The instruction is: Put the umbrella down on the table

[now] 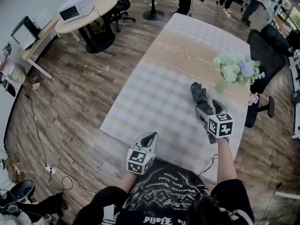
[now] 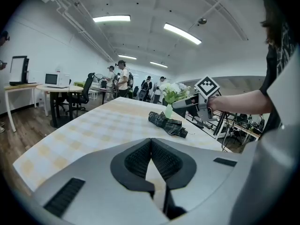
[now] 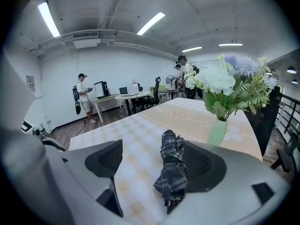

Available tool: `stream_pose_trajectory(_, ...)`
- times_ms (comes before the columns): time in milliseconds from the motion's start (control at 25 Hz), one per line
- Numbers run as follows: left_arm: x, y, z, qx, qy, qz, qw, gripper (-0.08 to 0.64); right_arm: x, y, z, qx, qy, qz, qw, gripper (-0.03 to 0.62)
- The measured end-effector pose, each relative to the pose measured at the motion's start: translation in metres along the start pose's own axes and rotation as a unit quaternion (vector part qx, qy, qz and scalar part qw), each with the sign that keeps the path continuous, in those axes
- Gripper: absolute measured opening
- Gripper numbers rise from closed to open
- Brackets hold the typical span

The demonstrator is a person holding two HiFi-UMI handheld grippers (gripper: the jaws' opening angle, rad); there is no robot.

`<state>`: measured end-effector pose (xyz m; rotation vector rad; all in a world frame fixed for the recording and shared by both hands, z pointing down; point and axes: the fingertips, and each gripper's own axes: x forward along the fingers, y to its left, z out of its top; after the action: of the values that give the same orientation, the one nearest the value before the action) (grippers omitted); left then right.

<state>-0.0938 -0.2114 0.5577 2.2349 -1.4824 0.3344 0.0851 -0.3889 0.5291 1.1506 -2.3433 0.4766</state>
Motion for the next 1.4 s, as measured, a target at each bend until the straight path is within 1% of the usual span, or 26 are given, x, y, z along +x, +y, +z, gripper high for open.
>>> stream_pose_trajectory(120, 0.000, -0.002, 0.004, 0.006, -0.007, -0.007, 0.9999, 0.020, -0.015, 0.013, 0.002, -0.010, -0.024, 0.001, 1.000, 0.410)
stream_pose_trajectory(240, -0.001, -0.003, 0.009, 0.012, -0.013, -0.014, 0.9998, 0.020, -0.034, 0.028, 0.003, -0.022, -0.052, -0.007, 0.998, 0.402)
stream_pose_trajectory(320, 0.000, -0.005, 0.012, 0.014, -0.017, -0.020, 0.9996, 0.020, -0.046, 0.037, -0.001, -0.026, -0.061, -0.013, 0.998, 0.402)
stream_pose_trajectory(440, 0.000, -0.010, 0.014, 0.018, -0.022, -0.028, 0.9992, 0.020, -0.059, 0.047, -0.013, -0.020, -0.070, -0.019, 0.997, 0.402)
stream_pose_trajectory(520, 0.001, -0.015, 0.016, 0.024, -0.025, -0.034, 0.9988, 0.020, -0.069, 0.053, -0.020, -0.011, -0.089, -0.024, 0.996, 0.398)
stream_pose_trajectory(600, 0.002, -0.020, 0.016, 0.032, -0.026, -0.042, 0.9982, 0.020, -0.081, 0.059, -0.027, -0.008, -0.111, -0.036, 0.993, 0.373)
stream_pose_trajectory(720, 0.004, -0.029, 0.016, 0.045, -0.029, -0.056, 0.9970, 0.020, -0.096, 0.067, -0.042, 0.004, -0.128, -0.047, 0.991, 0.370)
stream_pose_trajectory(840, 0.006, -0.038, 0.015, 0.058, -0.032, -0.070, 0.9954, 0.020, -0.109, 0.072, -0.059, 0.024, -0.133, -0.057, 0.989, 0.370)
stream_pose_trajectory(1040, 0.008, -0.047, 0.019, 0.067, -0.039, -0.083, 0.9935, 0.020, -0.125, 0.076, -0.082, 0.051, -0.137, -0.084, 0.986, 0.370)
stream_pose_trajectory(1240, 0.007, -0.053, 0.023, 0.071, -0.042, -0.089, 0.9926, 0.020, -0.134, 0.078, -0.097, 0.069, -0.131, -0.098, 0.984, 0.370)
stream_pose_trajectory(1400, 0.007, -0.054, 0.025, 0.070, -0.049, -0.084, 0.9927, 0.020, -0.138, 0.075, -0.103, 0.074, -0.132, -0.100, 0.983, 0.370)
